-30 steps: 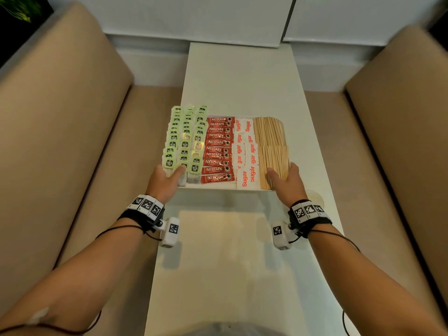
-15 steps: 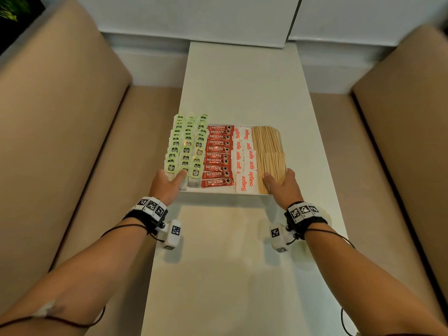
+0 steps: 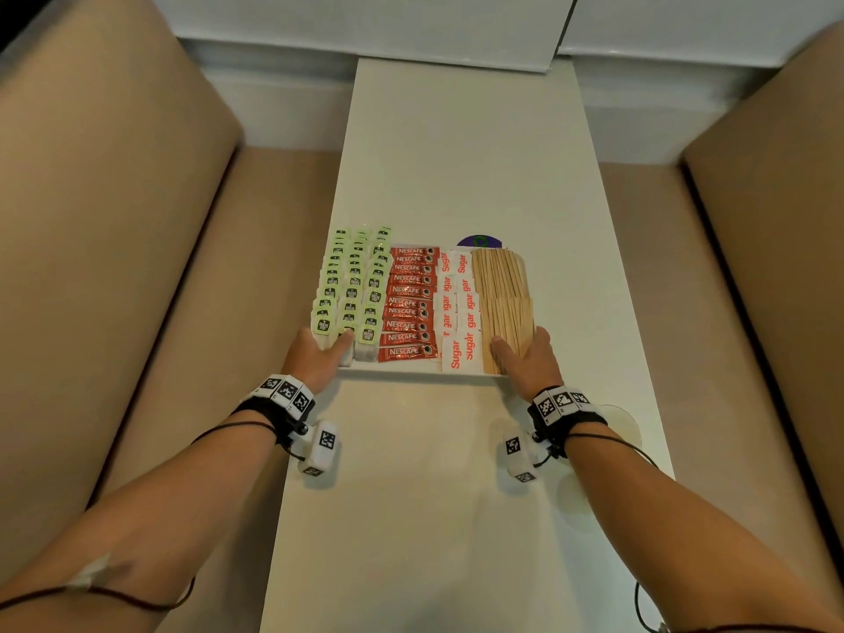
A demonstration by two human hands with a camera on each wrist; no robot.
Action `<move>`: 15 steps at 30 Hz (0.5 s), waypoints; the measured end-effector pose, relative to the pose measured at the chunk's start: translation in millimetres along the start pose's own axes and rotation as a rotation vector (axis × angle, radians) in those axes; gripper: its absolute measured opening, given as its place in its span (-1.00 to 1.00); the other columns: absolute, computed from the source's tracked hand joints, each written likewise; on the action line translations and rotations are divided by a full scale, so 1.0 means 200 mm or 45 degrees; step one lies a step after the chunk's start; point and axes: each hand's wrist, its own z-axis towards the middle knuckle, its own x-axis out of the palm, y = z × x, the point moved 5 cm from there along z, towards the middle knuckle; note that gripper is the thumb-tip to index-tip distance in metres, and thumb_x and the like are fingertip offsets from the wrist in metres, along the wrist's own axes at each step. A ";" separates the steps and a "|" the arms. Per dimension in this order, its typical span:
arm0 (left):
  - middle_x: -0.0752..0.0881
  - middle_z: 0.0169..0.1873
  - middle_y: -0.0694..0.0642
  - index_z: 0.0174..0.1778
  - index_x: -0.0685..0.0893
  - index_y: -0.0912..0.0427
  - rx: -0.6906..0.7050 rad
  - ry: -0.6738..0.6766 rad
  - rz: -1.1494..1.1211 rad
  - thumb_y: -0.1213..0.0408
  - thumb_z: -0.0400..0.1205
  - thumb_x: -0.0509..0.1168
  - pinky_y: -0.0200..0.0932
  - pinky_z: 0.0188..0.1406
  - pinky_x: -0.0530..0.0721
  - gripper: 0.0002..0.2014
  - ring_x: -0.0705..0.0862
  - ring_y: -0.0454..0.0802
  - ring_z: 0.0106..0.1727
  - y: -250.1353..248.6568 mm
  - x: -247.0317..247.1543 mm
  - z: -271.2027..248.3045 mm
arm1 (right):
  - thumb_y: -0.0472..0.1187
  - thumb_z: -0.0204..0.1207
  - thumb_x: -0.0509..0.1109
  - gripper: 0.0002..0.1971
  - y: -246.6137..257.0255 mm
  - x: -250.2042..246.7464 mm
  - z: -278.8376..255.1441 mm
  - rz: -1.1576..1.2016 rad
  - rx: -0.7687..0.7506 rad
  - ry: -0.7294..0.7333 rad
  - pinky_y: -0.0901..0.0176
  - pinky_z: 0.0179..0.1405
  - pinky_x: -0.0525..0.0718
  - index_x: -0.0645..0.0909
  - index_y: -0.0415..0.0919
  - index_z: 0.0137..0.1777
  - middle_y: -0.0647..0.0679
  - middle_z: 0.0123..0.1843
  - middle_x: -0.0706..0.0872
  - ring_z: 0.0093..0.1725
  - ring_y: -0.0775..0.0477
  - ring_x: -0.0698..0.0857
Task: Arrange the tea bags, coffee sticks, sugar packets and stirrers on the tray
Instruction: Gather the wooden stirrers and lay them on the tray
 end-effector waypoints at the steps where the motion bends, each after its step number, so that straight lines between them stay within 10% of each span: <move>1: 0.71 0.06 0.07 0.22 0.53 0.20 0.002 0.001 0.004 -0.17 0.59 0.40 -0.04 -0.02 0.60 -0.47 0.69 0.11 0.05 0.00 -0.01 0.00 | 0.12 0.61 0.45 -0.41 0.00 0.01 0.01 -0.010 -0.001 -0.002 0.06 0.03 0.60 0.33 -0.18 0.47 -0.03 0.27 0.55 0.17 -0.10 0.61; 15: 0.78 -0.09 -0.06 0.04 0.74 0.11 0.120 -0.024 -0.004 0.03 0.64 0.42 -0.32 -0.33 0.54 -0.78 0.67 -0.26 -0.21 -0.05 -0.05 -0.02 | 0.45 0.47 0.29 -0.21 -0.04 0.01 0.09 -0.543 0.137 -0.076 -0.29 0.32 0.61 0.52 -0.21 0.42 -0.25 0.31 0.54 0.29 -0.34 0.58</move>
